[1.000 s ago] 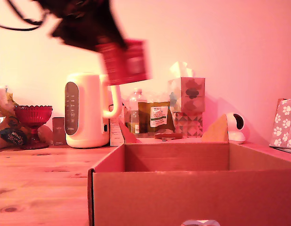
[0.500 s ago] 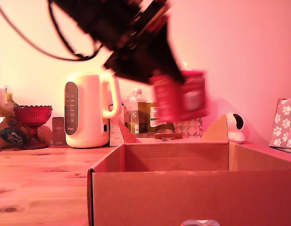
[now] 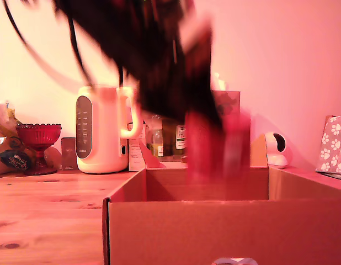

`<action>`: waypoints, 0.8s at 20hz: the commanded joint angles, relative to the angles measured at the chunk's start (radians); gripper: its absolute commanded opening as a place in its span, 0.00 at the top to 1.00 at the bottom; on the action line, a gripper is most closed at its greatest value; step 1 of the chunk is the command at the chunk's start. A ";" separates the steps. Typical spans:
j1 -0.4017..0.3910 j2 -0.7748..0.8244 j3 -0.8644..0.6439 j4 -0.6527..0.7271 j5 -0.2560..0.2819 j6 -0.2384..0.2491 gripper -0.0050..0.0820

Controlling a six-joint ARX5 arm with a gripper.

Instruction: Pick the red carton of coffee filters and place it in the cardboard box

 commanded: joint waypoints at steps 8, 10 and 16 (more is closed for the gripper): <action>-0.003 -0.015 -0.015 -0.010 0.004 0.000 0.13; -0.003 -0.059 -0.015 -0.014 0.003 -0.013 0.13; 0.041 -0.247 -0.016 -0.126 -0.093 -0.013 0.99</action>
